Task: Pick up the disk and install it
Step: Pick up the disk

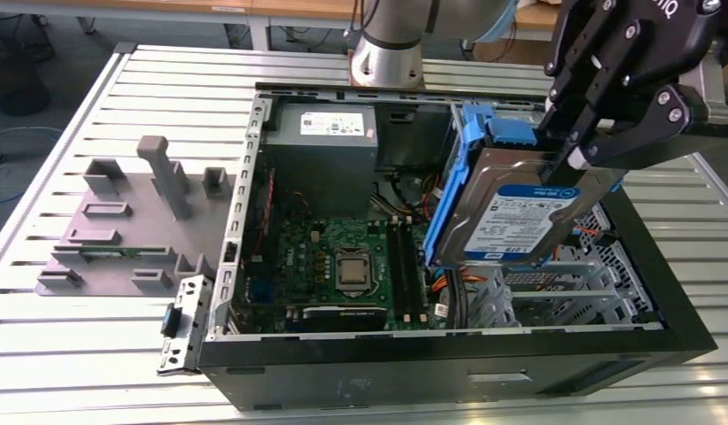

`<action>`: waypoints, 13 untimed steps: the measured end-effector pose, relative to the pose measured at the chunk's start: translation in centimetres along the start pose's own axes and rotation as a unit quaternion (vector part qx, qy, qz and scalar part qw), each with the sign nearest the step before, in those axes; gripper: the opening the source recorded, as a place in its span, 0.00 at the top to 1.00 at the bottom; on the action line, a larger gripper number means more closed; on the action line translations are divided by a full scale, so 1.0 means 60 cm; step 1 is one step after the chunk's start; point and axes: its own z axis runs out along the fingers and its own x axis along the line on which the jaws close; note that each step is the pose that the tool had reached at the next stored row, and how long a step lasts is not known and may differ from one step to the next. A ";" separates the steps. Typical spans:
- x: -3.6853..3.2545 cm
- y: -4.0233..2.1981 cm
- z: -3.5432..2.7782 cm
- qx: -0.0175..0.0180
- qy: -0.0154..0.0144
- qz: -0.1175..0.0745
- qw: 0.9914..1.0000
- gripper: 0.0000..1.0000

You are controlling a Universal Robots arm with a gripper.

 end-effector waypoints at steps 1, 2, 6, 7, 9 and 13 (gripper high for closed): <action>0.000 -0.004 0.000 0.000 0.000 0.000 1.000 0.65; 0.000 -0.008 0.001 0.000 0.000 0.000 1.000 0.65; -0.001 -0.028 0.002 0.000 0.000 0.000 1.000 0.65; -0.001 -0.033 0.002 0.000 0.000 0.000 1.000 0.65; 0.000 -0.042 0.002 0.000 0.000 0.000 1.000 0.65; 0.002 -0.053 0.005 0.000 0.000 0.000 1.000 0.65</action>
